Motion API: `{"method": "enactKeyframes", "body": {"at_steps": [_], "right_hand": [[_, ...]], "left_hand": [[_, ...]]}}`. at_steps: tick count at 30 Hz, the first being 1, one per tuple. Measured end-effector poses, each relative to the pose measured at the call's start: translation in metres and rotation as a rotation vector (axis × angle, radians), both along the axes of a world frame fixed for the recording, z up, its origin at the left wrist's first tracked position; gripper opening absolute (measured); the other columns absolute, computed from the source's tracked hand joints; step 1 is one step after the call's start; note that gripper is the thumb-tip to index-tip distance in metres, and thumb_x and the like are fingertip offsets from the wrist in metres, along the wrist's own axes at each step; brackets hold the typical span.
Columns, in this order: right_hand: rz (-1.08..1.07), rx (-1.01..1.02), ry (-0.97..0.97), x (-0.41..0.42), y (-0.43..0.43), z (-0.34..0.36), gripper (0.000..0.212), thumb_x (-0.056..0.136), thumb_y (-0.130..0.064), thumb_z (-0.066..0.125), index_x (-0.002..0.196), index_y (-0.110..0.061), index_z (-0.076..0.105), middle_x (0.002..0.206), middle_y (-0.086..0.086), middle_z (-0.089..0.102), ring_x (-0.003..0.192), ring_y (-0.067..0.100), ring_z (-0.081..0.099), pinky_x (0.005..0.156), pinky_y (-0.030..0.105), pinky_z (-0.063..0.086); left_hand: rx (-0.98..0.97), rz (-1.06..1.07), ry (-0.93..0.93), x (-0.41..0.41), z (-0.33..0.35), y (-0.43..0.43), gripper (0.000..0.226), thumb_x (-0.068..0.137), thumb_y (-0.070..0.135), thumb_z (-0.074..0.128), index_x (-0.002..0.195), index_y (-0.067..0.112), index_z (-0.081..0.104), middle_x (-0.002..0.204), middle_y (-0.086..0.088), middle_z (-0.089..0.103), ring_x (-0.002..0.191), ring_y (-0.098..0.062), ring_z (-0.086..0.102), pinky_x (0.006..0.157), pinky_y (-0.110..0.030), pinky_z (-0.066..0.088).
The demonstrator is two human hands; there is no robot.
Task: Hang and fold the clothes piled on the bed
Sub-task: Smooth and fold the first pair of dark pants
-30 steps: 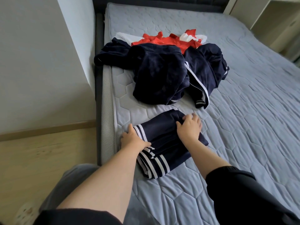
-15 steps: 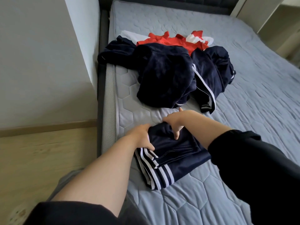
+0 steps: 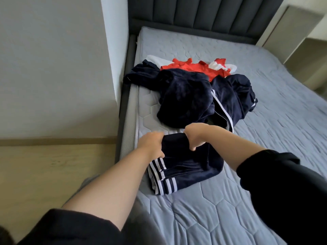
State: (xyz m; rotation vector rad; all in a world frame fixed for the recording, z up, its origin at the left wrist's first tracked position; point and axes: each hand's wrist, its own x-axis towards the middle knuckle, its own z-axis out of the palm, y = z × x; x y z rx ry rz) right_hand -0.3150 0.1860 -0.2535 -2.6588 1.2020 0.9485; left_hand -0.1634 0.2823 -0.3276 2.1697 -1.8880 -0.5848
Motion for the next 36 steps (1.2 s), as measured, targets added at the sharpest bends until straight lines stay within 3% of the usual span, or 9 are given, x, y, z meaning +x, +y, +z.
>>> {"method": "enactKeyframes", "body": {"at_steps": [2,6,9,14,21,26,29,32,36], "right_hand": [[0.045,-0.057,-0.073,0.016,0.006,0.022,0.022,0.062,-0.024,0.076,0.077,-0.018,0.06,0.072,-0.003,0.059,0.065,0.016,0.057,0.051,0.025,0.043],[0.146,-0.18,-0.179,0.064,0.025,0.065,0.024,0.063,-0.026,0.074,0.081,-0.017,0.062,0.076,-0.002,0.06,0.066,0.019,0.058,0.048,0.024,0.038],[0.26,-0.25,-0.256,0.125,0.048,0.094,0.021,0.064,-0.029,0.07,0.076,-0.018,0.057,0.071,-0.002,0.056,0.061,0.019,0.055,0.046,0.023,0.036],[0.515,-0.268,-0.379,0.258,0.119,0.118,0.018,0.068,-0.027,0.062,0.084,-0.022,0.054,0.074,-0.003,0.056,0.065,0.021,0.055,0.047,0.024,0.032],[0.847,-0.181,-0.56,0.451,0.285,0.079,0.024,0.078,-0.02,0.056,0.092,-0.021,0.036,0.072,-0.005,0.044,0.069,0.023,0.049,0.054,0.03,0.033],[1.093,-0.116,-0.585,0.567,0.414,0.051,0.03,0.079,-0.015,0.059,0.102,-0.017,0.04,0.078,-0.002,0.05,0.067,0.024,0.054,0.06,0.033,0.048],[1.241,-0.065,-0.61,0.622,0.491,0.048,0.035,0.074,-0.012,0.062,0.102,-0.014,0.041,0.081,0.0,0.054,0.064,0.022,0.05,0.055,0.031,0.04],[1.345,-0.073,-0.63,0.651,0.549,0.073,0.033,0.075,-0.013,0.062,0.102,-0.013,0.042,0.078,-0.001,0.047,0.064,0.021,0.046,0.053,0.03,0.03],[1.451,-0.096,-0.657,0.675,0.615,0.167,0.027,0.079,-0.014,0.06,0.099,-0.014,0.041,0.08,-0.001,0.049,0.067,0.02,0.047,0.057,0.031,0.033]], "left_hand": [[-0.023,0.003,-0.063,0.016,0.026,0.004,0.046,0.066,0.028,0.081,0.099,0.018,0.049,0.104,-0.003,0.054,0.098,-0.026,0.056,0.071,-0.034,0.042],[-0.138,-0.004,-0.056,0.06,0.075,0.024,0.023,0.07,0.014,0.063,0.081,0.019,0.044,0.087,-0.003,0.052,0.088,-0.031,0.058,0.061,-0.035,0.043],[-0.209,0.108,-0.025,0.107,0.1,0.053,0.018,0.073,0.012,0.057,0.086,0.019,0.046,0.088,-0.002,0.059,0.083,-0.028,0.058,0.065,-0.034,0.044],[-0.267,0.348,-0.261,0.22,0.127,0.145,0.012,0.079,0.018,0.051,0.091,0.021,0.047,0.083,0.006,0.058,0.078,-0.024,0.058,0.062,-0.031,0.041],[-0.086,0.714,-0.564,0.364,0.122,0.352,0.021,0.073,0.014,0.054,0.091,0.022,0.047,0.082,0.005,0.055,0.07,-0.019,0.049,0.05,-0.027,0.026],[0.057,0.891,-0.6,0.447,0.105,0.496,0.023,0.075,0.017,0.055,0.085,0.026,0.036,0.075,0.009,0.042,0.072,-0.016,0.045,0.054,-0.028,0.029],[0.098,0.982,-0.625,0.485,0.107,0.577,0.022,0.078,0.018,0.055,0.084,0.026,0.034,0.076,0.009,0.043,0.071,-0.015,0.044,0.054,-0.027,0.028],[0.132,1.048,-0.617,0.501,0.136,0.638,0.015,0.08,0.018,0.054,0.086,0.023,0.041,0.077,0.007,0.047,0.073,-0.016,0.049,0.056,-0.027,0.031],[0.154,1.127,-0.61,0.506,0.229,0.705,0.017,0.078,0.016,0.055,0.088,0.021,0.042,0.075,0.007,0.043,0.072,-0.016,0.049,0.055,-0.027,0.031]]}}
